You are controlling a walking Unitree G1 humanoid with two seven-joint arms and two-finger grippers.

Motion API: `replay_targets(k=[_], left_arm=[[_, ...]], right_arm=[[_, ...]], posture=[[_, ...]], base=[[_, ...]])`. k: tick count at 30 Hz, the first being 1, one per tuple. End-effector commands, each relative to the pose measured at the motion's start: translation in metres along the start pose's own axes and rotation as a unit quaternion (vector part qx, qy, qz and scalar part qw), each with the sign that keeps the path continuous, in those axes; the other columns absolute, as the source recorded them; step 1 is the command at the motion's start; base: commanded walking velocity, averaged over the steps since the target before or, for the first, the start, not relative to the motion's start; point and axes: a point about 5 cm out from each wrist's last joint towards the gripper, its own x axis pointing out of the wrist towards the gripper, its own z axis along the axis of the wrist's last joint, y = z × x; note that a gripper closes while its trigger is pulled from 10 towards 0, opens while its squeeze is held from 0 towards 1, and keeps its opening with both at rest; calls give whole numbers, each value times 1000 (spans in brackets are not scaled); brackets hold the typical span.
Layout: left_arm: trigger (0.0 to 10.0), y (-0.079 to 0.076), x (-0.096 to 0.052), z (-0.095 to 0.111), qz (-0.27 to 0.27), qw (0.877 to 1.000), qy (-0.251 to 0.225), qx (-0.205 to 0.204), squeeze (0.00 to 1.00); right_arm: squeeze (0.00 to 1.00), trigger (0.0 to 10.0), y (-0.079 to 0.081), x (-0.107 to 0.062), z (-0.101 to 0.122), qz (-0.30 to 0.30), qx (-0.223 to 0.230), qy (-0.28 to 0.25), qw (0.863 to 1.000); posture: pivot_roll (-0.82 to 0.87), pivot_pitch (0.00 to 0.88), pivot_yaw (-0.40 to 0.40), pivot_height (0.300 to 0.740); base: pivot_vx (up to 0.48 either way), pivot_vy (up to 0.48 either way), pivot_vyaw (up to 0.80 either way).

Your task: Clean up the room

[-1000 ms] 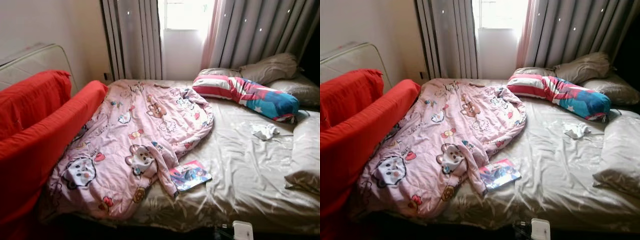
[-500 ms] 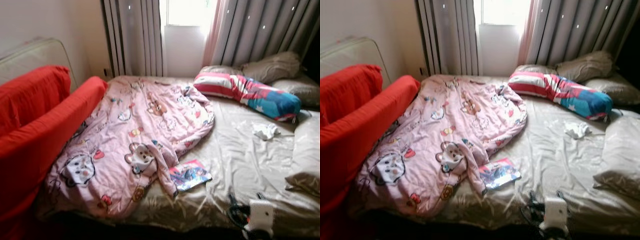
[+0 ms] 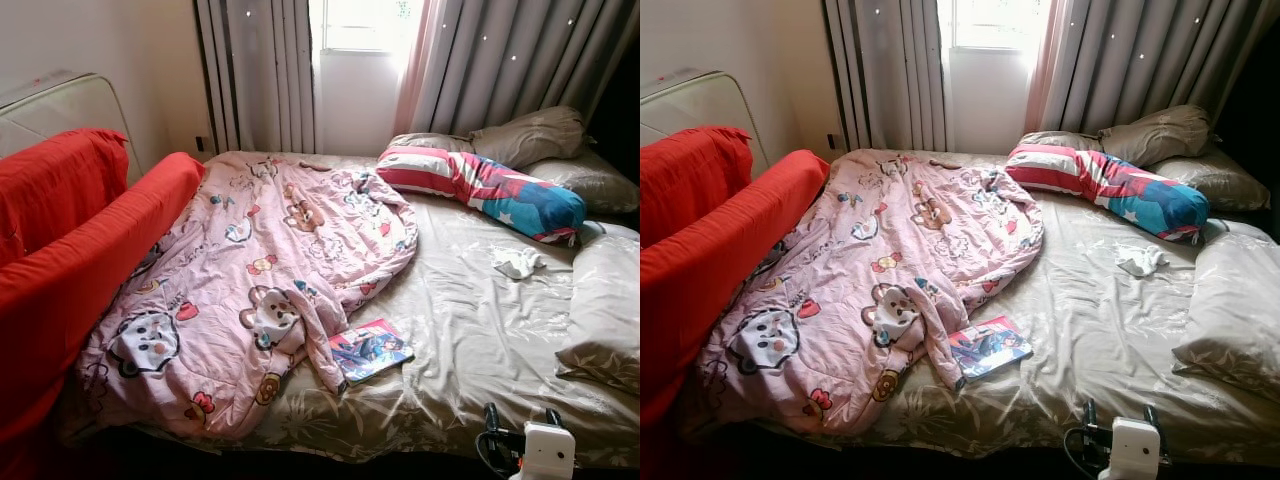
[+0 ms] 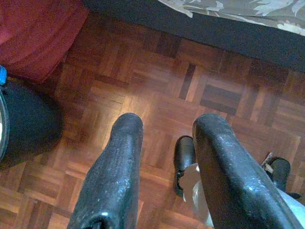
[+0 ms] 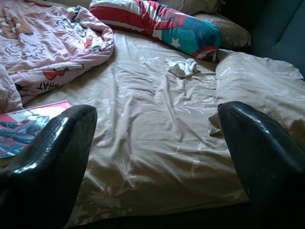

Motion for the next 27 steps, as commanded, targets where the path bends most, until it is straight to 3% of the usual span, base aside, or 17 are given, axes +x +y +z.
replay_targets(k=[1,15,16,17,18,19,20,27], left_arm=[[10000,2,-1,-4,6,1000,7,-5,0],[10000,2,-1,-4,6,1000,7,-5,0],[10000,3,-1,-5,7,1000,8,-5,0],[10000,3,-1,-4,5,1000,10,-2,0],[10000,4,-1,-4,3,1000,11,1,0],[10000,4,-1,-4,2,1000,12,2,0],[10000,4,-1,-3,2,1000,13,3,0],[10000,6,-1,-3,3,1000,12,6,0]], right_arm=[[0,10000,0,1,2,-6,5,-4,1000],[0,10000,0,1,2,-6,5,-4,1000],[0,10000,-4,-4,0,-19,5,4,1000],[0,10000,-5,-8,-32,-22,20,130,991],[0,10000,-4,-15,-53,-22,39,219,975],[0,10000,-3,-20,-64,-21,53,275,960],[0,10000,-1,-20,-67,-21,60,295,953],[0,10000,7,2,-47,-14,79,235,969]], posture=[[45,0,-58,740],[45,0,-58,740],[45,0,-58,740],[43,0,-35,740],[43,0,-35,740],[43,0,-35,740],[43,0,-35,740],[43,0,-33,740]], base=[[0,0,0],[0,0,0],[0,0,0],[0,0,0],[0,0,0],[0,0,0],[0,0,0],[0,0,0]])
